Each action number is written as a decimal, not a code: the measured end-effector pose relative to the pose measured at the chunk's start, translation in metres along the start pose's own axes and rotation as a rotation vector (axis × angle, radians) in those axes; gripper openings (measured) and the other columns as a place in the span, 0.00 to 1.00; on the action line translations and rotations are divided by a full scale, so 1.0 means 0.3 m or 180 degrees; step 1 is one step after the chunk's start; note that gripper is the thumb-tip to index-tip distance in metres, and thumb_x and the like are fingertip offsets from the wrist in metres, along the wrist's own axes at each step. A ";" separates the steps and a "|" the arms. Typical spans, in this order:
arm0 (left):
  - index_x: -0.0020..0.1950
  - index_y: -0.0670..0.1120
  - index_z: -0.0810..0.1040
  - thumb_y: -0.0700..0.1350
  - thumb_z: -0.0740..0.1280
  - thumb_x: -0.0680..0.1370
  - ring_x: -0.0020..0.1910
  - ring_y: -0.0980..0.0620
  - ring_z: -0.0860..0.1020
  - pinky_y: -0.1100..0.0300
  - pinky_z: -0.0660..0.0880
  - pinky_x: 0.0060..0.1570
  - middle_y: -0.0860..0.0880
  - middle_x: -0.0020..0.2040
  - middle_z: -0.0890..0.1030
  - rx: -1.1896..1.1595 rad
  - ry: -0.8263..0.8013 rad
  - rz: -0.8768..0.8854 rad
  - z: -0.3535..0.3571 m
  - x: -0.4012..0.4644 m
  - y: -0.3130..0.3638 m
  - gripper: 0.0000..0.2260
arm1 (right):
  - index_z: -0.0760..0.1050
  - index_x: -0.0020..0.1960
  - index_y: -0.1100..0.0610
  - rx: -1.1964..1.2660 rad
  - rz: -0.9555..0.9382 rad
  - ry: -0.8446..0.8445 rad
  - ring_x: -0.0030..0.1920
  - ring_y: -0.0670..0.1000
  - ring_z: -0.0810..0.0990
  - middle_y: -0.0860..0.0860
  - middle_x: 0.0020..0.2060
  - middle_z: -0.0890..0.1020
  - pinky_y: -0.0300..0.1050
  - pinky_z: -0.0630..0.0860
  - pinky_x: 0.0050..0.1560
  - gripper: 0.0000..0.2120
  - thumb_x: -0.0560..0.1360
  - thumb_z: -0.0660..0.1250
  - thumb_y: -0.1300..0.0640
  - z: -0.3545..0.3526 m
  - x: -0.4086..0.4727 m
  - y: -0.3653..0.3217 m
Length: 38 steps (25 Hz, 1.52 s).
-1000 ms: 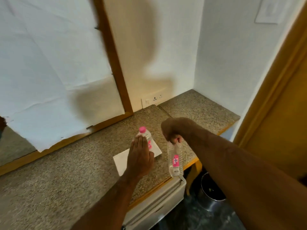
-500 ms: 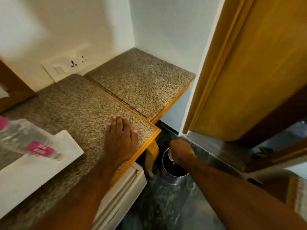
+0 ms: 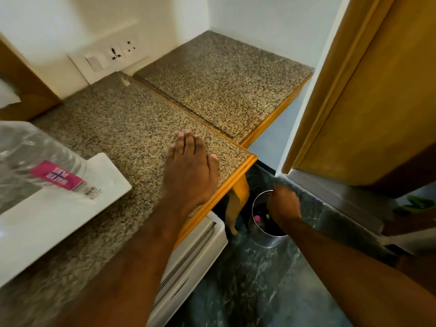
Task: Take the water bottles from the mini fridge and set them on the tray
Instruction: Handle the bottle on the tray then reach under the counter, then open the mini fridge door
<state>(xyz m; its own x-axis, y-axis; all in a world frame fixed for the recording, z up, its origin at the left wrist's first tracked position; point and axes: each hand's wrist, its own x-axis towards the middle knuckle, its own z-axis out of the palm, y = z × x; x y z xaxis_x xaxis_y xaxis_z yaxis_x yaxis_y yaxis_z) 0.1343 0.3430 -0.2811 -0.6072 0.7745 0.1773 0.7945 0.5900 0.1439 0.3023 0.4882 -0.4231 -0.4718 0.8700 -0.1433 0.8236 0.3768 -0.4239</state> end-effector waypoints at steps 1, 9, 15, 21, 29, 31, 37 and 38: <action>0.72 0.37 0.64 0.52 0.50 0.79 0.74 0.40 0.59 0.44 0.57 0.72 0.37 0.73 0.66 -0.0058 0.0063 -0.0042 -0.016 -0.022 0.005 0.27 | 0.77 0.49 0.58 0.0298 -0.0097 0.0330 0.47 0.57 0.81 0.55 0.43 0.81 0.43 0.71 0.43 0.06 0.78 0.61 0.58 -0.055 -0.024 -0.070; 0.70 0.41 0.69 0.48 0.55 0.80 0.71 0.44 0.67 0.49 0.67 0.68 0.42 0.70 0.72 -0.0257 0.0159 0.0284 -0.148 -0.441 -0.174 0.21 | 0.76 0.42 0.56 0.1413 -0.0965 0.1091 0.34 0.56 0.77 0.54 0.34 0.80 0.49 0.75 0.38 0.06 0.75 0.64 0.56 -0.378 -0.377 -0.547; 0.71 0.39 0.68 0.42 0.55 0.81 0.72 0.43 0.66 0.48 0.62 0.70 0.42 0.71 0.70 0.0208 0.0411 0.0274 0.015 -0.959 -0.318 0.19 | 0.77 0.39 0.56 0.1098 -0.1586 0.0258 0.33 0.54 0.78 0.51 0.33 0.79 0.44 0.72 0.35 0.12 0.71 0.57 0.53 0.099 -0.820 -0.493; 0.65 0.39 0.76 0.42 0.59 0.76 0.64 0.41 0.75 0.43 0.71 0.61 0.41 0.68 0.71 0.0304 -0.0440 -0.0664 0.440 -1.336 -0.562 0.19 | 0.84 0.51 0.60 -0.0530 -0.2967 -0.0492 0.50 0.59 0.85 0.57 0.49 0.86 0.54 0.81 0.50 0.27 0.80 0.46 0.53 0.651 -0.903 -0.310; 0.72 0.36 0.64 0.50 0.56 0.78 0.72 0.38 0.61 0.48 0.50 0.71 0.35 0.72 0.67 -0.0260 -0.0760 -0.1676 0.680 -1.419 -0.571 0.27 | 0.81 0.58 0.63 -0.1269 -0.3423 -0.1095 0.58 0.62 0.81 0.61 0.56 0.83 0.59 0.76 0.57 0.26 0.70 0.59 0.46 0.829 -0.865 -0.353; 0.74 0.37 0.61 0.47 0.64 0.76 0.73 0.37 0.61 0.47 0.53 0.71 0.36 0.74 0.64 -0.0348 -0.0768 -0.1820 0.692 -1.403 -0.553 0.29 | 0.80 0.60 0.64 -0.1208 -0.3514 -0.1084 0.60 0.63 0.80 0.62 0.58 0.82 0.60 0.74 0.59 0.26 0.72 0.59 0.48 0.842 -0.862 -0.339; 0.72 0.38 0.66 0.46 0.72 0.71 0.69 0.40 0.69 0.47 0.61 0.67 0.38 0.70 0.71 -0.0290 -0.1054 -0.1749 0.660 -1.476 -0.466 0.31 | 0.79 0.60 0.64 -0.1019 -0.3559 -0.1199 0.61 0.63 0.79 0.62 0.59 0.81 0.60 0.73 0.62 0.23 0.75 0.57 0.51 0.820 -0.877 -0.258; 0.70 0.38 0.69 0.46 0.73 0.69 0.68 0.41 0.72 0.47 0.63 0.66 0.38 0.68 0.73 -0.0274 -0.1168 -0.1661 0.656 -1.502 -0.428 0.32 | 0.79 0.60 0.64 -0.0954 -0.3604 -0.1187 0.62 0.63 0.78 0.61 0.59 0.81 0.60 0.72 0.63 0.23 0.77 0.55 0.51 0.809 -0.884 -0.219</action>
<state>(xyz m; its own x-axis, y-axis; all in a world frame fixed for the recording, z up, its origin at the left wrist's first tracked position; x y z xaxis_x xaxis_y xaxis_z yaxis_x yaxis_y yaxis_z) 0.3074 -0.0369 -0.5711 -0.8599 0.4272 -0.2795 0.3825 0.9017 0.2014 0.2969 0.1555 -0.5744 -0.9880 -0.1211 -0.0958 -0.0926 0.9612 -0.2600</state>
